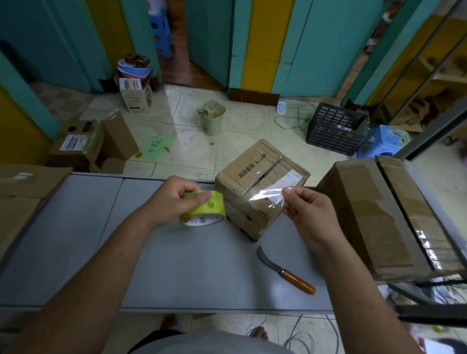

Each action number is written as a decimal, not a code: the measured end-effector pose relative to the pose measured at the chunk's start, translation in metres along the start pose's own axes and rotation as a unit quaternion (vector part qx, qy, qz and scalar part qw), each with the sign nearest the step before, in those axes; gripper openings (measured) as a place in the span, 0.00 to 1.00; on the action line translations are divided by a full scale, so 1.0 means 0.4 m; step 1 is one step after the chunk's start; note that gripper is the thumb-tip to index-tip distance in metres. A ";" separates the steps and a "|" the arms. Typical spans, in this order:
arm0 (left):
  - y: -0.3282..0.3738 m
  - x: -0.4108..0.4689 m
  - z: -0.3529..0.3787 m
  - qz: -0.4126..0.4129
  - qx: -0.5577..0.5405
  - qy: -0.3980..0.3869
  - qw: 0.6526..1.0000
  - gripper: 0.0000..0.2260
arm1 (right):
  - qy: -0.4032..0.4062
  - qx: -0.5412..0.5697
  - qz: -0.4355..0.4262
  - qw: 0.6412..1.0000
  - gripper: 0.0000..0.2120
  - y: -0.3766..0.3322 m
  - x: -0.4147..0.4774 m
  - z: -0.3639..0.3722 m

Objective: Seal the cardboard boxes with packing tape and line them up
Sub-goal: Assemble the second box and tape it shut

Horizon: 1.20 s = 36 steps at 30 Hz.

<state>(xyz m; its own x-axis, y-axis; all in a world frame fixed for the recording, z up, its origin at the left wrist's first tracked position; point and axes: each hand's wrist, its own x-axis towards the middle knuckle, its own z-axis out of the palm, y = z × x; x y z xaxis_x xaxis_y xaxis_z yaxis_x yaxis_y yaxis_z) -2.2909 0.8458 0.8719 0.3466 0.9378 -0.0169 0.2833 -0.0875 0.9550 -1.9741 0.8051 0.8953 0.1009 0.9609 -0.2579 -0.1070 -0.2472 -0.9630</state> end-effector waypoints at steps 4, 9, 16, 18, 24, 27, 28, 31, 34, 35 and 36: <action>0.001 0.001 -0.024 0.008 -0.177 -0.010 0.984 0.16 | -0.016 0.031 0.030 0.999 0.08 0.014 0.003 -0.021; -0.001 0.039 -0.041 0.023 -0.039 -0.011 0.999 0.19 | -0.014 0.038 0.021 0.999 0.08 0.016 0.001 -0.027; -0.030 0.126 -0.106 -0.005 0.175 -0.068 0.982 0.24 | 0.029 0.061 -0.004 0.998 0.06 0.030 -0.022 -0.008; -0.040 0.151 -0.119 -0.018 0.243 -0.083 0.966 0.24 | 0.039 0.074 -0.010 0.996 0.07 0.037 -0.030 -0.014; -0.034 0.234 -0.123 -0.059 0.380 -0.091 0.918 0.27 | 0.112 0.117 0.017 0.987 0.06 0.106 -0.052 0.031; -0.035 0.258 -0.116 -0.069 0.363 -0.142 0.918 0.32 | 0.157 0.063 0.028 0.985 0.08 0.141 -0.048 0.044; -0.038 0.267 -0.114 -0.076 0.362 -0.158 0.915 0.36 | 0.163 0.041 0.027 0.985 0.08 0.149 -0.045 0.046; -0.054 0.280 -0.111 -0.103 0.305 -0.218 0.921 0.39 | 0.170 0.044 0.053 0.983 0.10 0.158 -0.026 0.048; -0.074 0.264 -0.106 -0.121 0.200 -0.257 0.937 0.26 | 0.152 0.087 0.088 0.981 0.11 0.149 -0.003 0.041; -0.077 0.255 -0.102 -0.132 0.171 -0.262 0.941 0.23 | 0.147 0.093 0.092 0.981 0.11 0.144 0.005 0.036; -0.080 0.246 -0.098 -0.134 0.159 -0.256 0.944 0.22 | 0.142 0.095 0.091 0.981 0.11 0.140 0.012 0.031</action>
<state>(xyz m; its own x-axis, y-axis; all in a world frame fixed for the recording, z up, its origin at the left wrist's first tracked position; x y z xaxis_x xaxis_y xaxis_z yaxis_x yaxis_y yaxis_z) -2.3010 0.9541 0.8512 0.5885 0.6622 -0.4639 0.6477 -0.0427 0.7607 -1.9918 0.7972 0.8412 0.3326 0.8225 -0.4613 -0.3286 -0.3574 -0.8742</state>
